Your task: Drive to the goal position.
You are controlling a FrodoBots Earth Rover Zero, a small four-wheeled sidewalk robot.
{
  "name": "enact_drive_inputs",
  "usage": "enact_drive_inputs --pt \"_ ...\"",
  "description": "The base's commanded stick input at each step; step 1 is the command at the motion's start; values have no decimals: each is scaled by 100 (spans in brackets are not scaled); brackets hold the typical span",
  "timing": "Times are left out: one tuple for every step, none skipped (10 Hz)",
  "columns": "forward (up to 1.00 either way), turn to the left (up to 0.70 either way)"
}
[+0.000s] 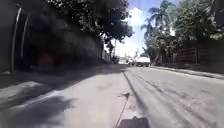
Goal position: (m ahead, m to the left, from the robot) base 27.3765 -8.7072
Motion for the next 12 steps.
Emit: enact_drive_inputs --pt "100 -1" --pt "100 -4" --pt "100 -27" --pt "100 -40" --pt "100 -40" --pt "100 -36" --pt "100 -19" --pt "100 -1" --pt "100 -1" --pt "100 -1" --pt "100 -1" --pt "100 -1"
